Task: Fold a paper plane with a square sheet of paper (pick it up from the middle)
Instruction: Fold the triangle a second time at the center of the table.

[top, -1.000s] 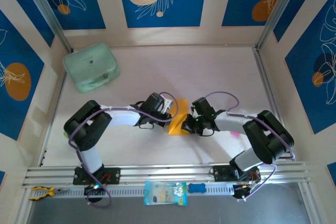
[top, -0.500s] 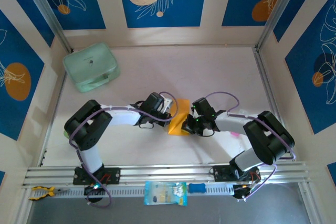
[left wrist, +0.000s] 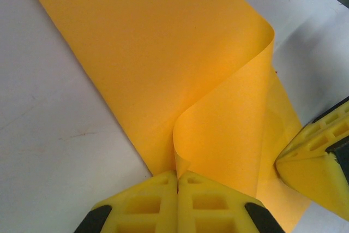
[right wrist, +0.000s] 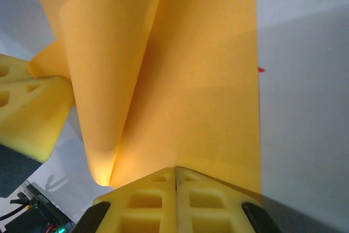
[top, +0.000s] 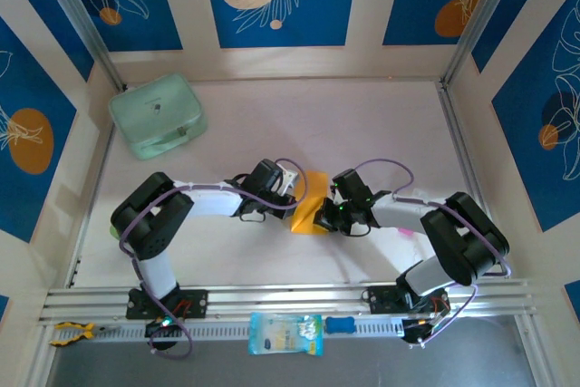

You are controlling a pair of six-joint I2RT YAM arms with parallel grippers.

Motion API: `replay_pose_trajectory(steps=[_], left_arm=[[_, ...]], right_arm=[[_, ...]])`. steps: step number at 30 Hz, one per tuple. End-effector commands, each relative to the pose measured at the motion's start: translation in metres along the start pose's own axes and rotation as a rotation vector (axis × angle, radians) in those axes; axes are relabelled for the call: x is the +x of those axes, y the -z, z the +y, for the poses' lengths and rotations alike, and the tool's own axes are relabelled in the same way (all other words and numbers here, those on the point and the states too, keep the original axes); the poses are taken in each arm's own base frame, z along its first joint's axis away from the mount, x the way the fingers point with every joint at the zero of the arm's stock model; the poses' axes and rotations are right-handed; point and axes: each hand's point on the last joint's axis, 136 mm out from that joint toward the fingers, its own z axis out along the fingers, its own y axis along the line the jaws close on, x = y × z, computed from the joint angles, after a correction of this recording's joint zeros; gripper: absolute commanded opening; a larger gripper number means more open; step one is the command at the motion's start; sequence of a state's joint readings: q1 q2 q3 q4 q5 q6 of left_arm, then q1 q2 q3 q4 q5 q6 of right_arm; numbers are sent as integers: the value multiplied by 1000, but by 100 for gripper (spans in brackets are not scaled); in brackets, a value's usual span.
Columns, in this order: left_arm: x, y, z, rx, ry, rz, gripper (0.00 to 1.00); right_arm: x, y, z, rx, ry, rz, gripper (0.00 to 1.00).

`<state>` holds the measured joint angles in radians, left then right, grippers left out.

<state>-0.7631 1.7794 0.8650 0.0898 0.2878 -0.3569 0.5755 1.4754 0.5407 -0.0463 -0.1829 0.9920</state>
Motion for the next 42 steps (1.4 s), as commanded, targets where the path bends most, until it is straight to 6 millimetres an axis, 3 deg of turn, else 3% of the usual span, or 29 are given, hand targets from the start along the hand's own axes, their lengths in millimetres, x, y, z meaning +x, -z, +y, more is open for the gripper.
replay_pose_trajectory(steps=[1,18,30,42], left_arm=[[-5,-3,3,10,-6,-2,0],[-2,-8,1,33,-3,18,0],[2,-10,4,20,-5,40,0],[5,-13,4,28,-6,54,0]], right_arm=[[11,0,-22,64,-34,31,3],[10,2,-20,54,-28,25,3],[-11,31,21,-141,-19,-86,5],[-40,20,58,-238,-44,-102,2]])
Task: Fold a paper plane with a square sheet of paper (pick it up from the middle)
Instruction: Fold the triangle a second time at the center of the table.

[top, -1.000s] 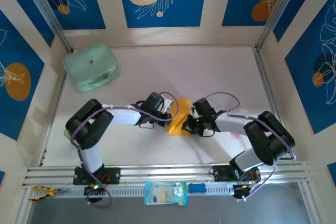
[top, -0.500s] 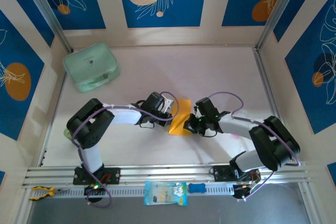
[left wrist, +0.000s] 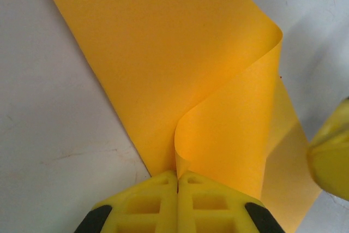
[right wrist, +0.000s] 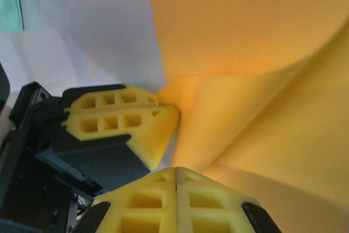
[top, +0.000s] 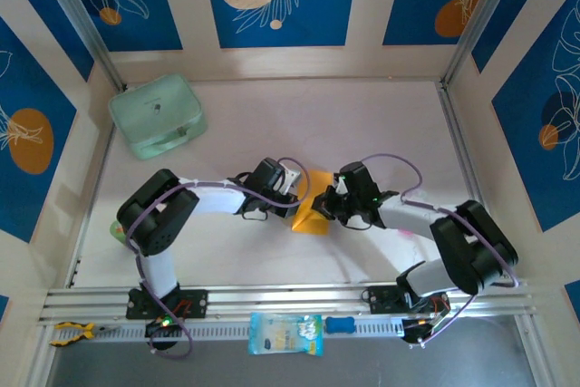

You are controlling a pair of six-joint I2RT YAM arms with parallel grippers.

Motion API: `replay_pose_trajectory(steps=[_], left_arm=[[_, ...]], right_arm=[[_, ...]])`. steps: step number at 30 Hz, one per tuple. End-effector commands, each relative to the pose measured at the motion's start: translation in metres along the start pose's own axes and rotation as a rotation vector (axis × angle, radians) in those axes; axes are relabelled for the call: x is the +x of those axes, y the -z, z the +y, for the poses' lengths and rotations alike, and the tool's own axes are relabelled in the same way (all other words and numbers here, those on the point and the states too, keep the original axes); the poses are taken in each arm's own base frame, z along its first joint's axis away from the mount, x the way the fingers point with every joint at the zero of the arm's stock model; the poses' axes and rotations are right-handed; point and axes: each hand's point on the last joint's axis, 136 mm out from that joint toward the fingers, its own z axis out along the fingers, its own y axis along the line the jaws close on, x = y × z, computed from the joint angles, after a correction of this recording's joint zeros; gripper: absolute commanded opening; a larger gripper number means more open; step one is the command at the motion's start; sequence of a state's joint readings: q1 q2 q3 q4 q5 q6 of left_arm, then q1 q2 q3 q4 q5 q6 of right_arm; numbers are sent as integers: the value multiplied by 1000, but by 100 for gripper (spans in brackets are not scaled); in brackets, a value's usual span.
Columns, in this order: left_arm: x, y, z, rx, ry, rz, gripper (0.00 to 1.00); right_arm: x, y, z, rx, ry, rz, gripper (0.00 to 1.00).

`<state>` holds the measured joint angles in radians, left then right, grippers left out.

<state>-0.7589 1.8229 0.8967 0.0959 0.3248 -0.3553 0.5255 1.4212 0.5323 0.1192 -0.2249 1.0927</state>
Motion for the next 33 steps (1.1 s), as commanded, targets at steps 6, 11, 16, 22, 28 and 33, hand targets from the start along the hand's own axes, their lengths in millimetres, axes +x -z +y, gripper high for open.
replay_pose_trajectory(steps=[6,11,16,22,28,33], left_arm=[[7,-5,7,-5,-11,39,0],[7,-6,8,-5,-8,42,0],[8,-6,8,-5,-10,45,0],[10,-8,8,-4,-5,56,0],[11,-9,9,-7,-4,65,0],[11,-9,10,-9,-3,70,0]], right_arm=[[-19,-16,21,-42,-22,1,2],[-17,-24,-2,29,-68,8,2],[-9,-24,-30,68,-118,-3,2],[0,-23,-56,102,-163,-11,2],[-14,-13,-32,48,-122,-38,3],[-31,1,-19,30,-89,-84,3]])
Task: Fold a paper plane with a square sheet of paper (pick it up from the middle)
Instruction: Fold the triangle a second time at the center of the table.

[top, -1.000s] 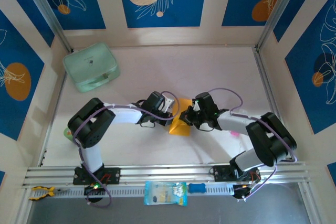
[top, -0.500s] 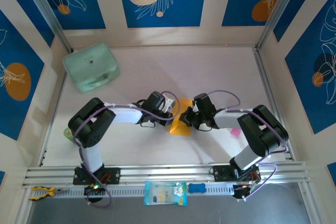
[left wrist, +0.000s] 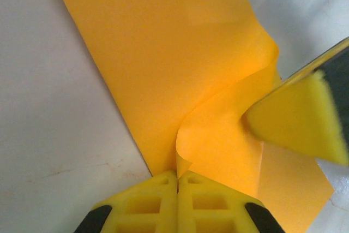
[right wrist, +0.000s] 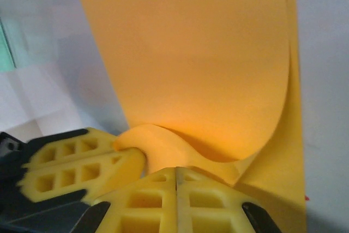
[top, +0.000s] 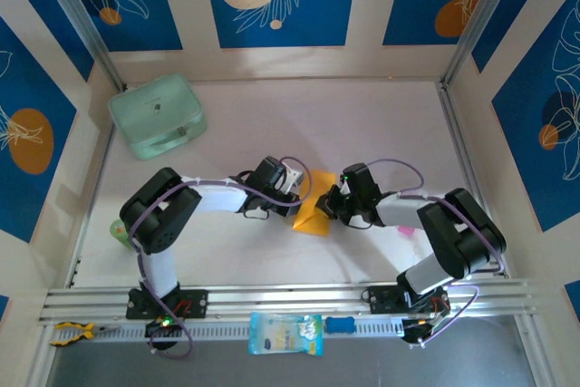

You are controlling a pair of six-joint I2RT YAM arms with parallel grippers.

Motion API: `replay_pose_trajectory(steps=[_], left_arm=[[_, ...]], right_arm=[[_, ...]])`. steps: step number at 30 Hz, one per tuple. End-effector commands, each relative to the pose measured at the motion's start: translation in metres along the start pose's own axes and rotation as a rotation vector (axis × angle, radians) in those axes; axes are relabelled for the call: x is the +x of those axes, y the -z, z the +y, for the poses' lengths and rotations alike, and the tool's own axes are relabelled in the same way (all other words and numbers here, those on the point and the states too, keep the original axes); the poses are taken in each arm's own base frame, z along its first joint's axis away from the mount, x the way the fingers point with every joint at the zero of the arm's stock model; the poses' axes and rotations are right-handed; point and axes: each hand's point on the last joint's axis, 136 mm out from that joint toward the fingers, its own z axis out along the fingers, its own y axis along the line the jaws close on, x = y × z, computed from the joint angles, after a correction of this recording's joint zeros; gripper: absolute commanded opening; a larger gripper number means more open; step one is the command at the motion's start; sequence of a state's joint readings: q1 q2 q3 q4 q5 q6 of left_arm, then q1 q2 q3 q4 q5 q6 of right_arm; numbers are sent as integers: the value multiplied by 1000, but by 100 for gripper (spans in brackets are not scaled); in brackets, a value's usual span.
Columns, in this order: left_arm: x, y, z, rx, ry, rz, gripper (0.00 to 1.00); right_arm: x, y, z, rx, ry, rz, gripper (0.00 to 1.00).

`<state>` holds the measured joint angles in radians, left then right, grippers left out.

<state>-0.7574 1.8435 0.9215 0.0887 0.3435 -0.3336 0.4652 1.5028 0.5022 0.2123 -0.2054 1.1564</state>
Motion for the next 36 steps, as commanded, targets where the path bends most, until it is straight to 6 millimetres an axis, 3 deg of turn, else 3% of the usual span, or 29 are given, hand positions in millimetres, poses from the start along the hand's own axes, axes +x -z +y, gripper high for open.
replay_pose_trajectory(steps=[1,11,14,21,31,33,36], left_arm=[[15,-5,12,-25,16,62,0],[15,-5,12,-24,18,63,0],[15,-5,11,-23,17,65,0],[16,-6,12,-23,17,68,0],[16,-6,11,-17,18,68,0],[16,-6,11,-18,19,69,0],[17,-6,11,-17,21,70,0]], right_arm=[[-12,9,4,6,17,-35,3],[-11,-2,-47,59,-89,-49,2],[-13,1,-46,50,-90,-65,2],[-26,17,-23,-21,-39,-90,3],[-25,15,-67,140,-131,-109,2],[-26,17,-66,133,-144,-116,2],[-29,24,-49,79,-116,-125,2]])
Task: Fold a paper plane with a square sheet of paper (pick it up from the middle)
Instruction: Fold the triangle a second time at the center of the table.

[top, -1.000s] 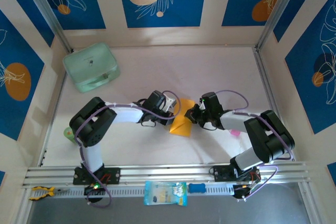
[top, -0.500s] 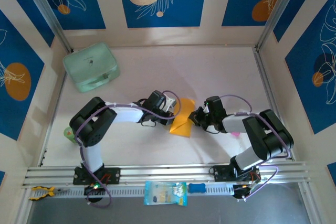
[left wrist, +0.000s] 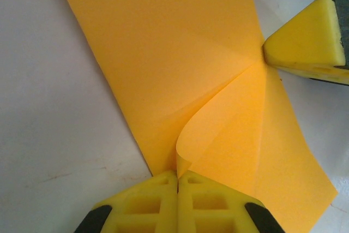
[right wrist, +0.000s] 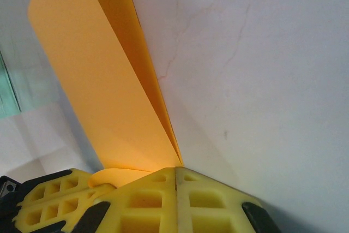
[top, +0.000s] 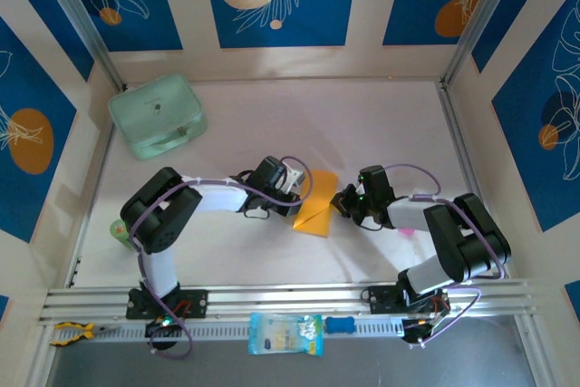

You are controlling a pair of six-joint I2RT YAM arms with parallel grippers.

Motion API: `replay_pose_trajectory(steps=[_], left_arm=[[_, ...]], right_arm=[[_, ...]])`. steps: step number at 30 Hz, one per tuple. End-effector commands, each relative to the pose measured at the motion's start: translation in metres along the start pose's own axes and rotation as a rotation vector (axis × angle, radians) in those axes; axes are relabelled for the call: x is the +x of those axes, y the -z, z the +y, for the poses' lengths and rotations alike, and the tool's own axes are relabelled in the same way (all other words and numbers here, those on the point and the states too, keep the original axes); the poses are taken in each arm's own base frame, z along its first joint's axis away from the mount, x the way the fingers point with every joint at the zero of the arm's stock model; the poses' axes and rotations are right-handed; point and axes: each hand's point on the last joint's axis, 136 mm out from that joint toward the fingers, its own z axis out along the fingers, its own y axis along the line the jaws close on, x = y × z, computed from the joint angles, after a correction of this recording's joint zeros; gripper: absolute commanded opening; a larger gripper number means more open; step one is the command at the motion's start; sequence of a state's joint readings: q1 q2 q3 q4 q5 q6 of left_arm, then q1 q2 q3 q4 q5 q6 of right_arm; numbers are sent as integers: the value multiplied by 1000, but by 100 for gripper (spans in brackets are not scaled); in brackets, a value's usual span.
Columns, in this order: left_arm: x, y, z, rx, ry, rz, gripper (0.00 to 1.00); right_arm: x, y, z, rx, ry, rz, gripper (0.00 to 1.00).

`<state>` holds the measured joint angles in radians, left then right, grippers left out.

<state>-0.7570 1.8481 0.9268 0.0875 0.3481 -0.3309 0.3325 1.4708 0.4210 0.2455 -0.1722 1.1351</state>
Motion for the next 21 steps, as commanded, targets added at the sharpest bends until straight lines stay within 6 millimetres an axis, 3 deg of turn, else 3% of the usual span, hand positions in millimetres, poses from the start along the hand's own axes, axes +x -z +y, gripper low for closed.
replay_pose_trajectory(steps=[1,5,8,14,21], left_arm=[[18,-5,12,-22,23,68,0],[17,-5,11,-19,23,68,0],[18,-6,11,-19,25,70,0],[18,-7,11,-14,24,71,0],[18,-6,11,-15,22,72,0]], right_arm=[[0,9,-6,33,-17,-11,3],[3,21,27,-56,62,-11,4],[12,20,40,-90,98,13,4],[31,2,48,-116,123,76,4],[36,-8,50,-135,124,100,4]])
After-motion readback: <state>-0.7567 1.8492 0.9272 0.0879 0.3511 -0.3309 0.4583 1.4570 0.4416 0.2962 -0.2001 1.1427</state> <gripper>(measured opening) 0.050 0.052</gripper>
